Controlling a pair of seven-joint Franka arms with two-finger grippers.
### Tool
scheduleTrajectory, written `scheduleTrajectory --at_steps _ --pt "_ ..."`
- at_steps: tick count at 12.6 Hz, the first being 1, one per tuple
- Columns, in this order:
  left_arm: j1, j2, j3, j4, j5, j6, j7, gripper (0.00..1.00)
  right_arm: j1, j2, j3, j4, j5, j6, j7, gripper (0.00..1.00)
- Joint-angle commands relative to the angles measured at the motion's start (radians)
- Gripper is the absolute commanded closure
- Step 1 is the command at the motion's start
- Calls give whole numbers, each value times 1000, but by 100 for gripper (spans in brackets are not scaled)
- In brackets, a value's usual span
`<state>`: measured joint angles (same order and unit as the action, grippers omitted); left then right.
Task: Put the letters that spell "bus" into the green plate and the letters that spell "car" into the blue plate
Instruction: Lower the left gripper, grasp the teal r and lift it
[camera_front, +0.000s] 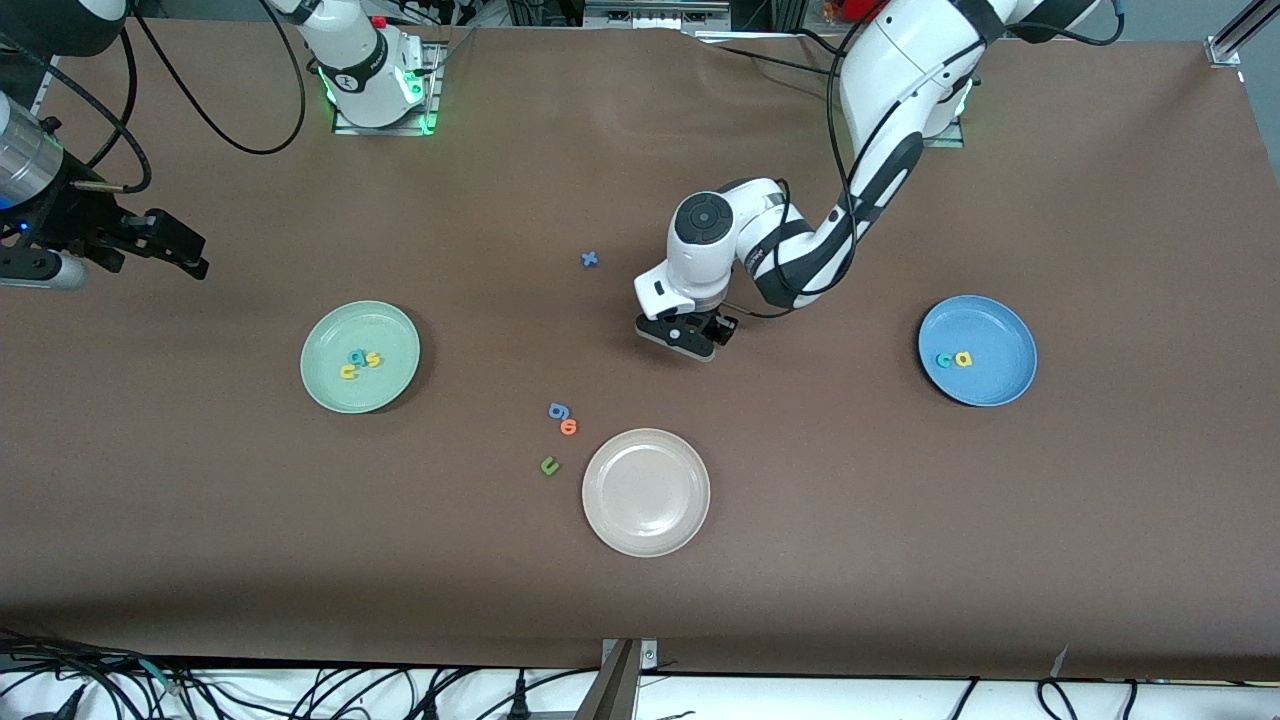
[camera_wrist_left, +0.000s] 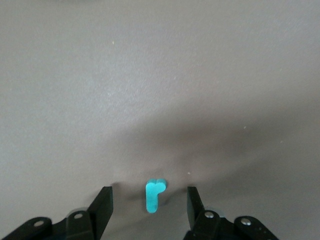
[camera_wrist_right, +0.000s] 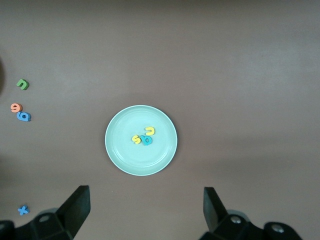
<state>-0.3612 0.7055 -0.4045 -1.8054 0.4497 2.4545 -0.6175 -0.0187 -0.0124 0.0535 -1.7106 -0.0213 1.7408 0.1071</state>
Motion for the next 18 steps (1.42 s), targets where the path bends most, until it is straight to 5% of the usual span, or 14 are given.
scheduleTrajectory --at_steps 1,7,8,10,11,15,18 --pt "-15 26 18 29 29 12 13 32 2 12 2 28 -2 -21 -4 0" --pt "-15 28 18 26 30 12 13 38 2 12 2 28 0 -21 -3 0" --pt "-15 28 18 26 30 12 13 45 2 12 2 28 0 -21 -3 0" --pt "-15 28 20 26 30 12 13 82 2 14 2 28 0 -21 -3 0" --pt "-15 28 26 26 29 12 13 92 2 14 0 28 1 -21 -3 0" --pt "-10 17 39 24 21 14 47 100 2 16 0 28 1 -21 -3 0" --pt "46 -47 82 -8 -95 6 284 100 2 16 0 28 1 -21 -3 0"
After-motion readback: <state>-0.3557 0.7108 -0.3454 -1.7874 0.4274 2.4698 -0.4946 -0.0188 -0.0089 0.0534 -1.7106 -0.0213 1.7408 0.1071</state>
